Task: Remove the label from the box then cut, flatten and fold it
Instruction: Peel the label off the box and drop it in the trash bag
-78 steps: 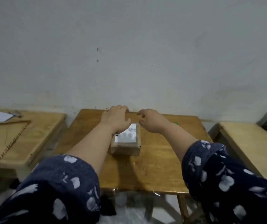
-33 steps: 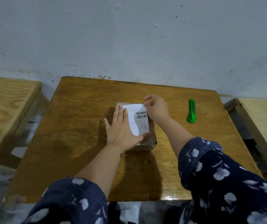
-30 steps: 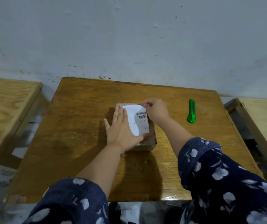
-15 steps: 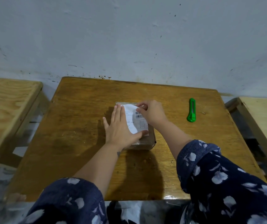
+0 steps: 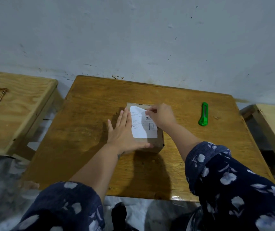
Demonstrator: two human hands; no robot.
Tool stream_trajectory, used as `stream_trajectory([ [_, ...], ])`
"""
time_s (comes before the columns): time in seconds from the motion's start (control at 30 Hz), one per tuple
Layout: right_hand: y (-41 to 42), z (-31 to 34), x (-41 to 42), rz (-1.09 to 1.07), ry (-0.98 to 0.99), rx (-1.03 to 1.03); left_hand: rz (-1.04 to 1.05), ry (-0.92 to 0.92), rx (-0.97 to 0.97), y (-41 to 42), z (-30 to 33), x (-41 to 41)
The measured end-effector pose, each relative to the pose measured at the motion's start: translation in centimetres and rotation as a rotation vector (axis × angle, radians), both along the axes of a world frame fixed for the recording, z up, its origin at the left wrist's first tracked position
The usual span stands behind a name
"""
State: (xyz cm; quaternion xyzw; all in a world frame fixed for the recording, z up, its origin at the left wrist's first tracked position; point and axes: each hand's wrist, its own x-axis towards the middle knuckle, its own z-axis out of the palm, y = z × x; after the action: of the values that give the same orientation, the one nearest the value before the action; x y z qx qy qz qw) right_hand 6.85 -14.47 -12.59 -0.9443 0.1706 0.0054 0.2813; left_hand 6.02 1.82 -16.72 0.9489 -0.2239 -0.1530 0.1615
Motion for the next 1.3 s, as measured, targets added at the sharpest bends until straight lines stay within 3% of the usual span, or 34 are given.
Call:
stream_trajectory([
  [0.2,-0.2,2.7,-0.9,0.002,0.007,0.051,-0.005,-0.007,-0.008,-0.2,0.1,0.2],
  [0.47,-2.9,6.0,-2.1,-0.165,-0.125,0.22,-0.016,-0.048,-0.044,-0.4,-0.1,0.5],
  [0.53,-2.8,5.7,-2.3,-0.203,-0.159,0.288,0.027,-0.046,-0.15,-0.6,0.1,0.5],
  [0.63,-2.7,5.1,-2.4,-0.259,-0.183,0.349,0.118,-0.227,-0.444,-1.1,1.4,0.9],
  [0.7,-2.9,5.1,-2.6,-0.287,-0.175,0.368,0.091,-0.395,-0.537,-2.0,3.0,1.6],
  [0.87,-3.3,5.7,-2.8,-0.316,-0.125,0.476,-0.211,-0.494,-0.453,-3.8,4.3,3.0],
  [1.03,-5.8,6.3,-6.1,-0.356,-0.032,0.56,-0.234,-0.492,-0.499,-6.3,4.2,0.5],
  [1.17,-6.8,6.5,-8.4,-0.296,0.086,0.458,-0.178,-0.473,-0.615,-6.7,4.9,-1.1],
  [1.3,-9.1,7.0,-12.6,-0.314,0.096,0.52,-0.22,-0.321,-0.553,-9.0,6.8,-5.4],
])
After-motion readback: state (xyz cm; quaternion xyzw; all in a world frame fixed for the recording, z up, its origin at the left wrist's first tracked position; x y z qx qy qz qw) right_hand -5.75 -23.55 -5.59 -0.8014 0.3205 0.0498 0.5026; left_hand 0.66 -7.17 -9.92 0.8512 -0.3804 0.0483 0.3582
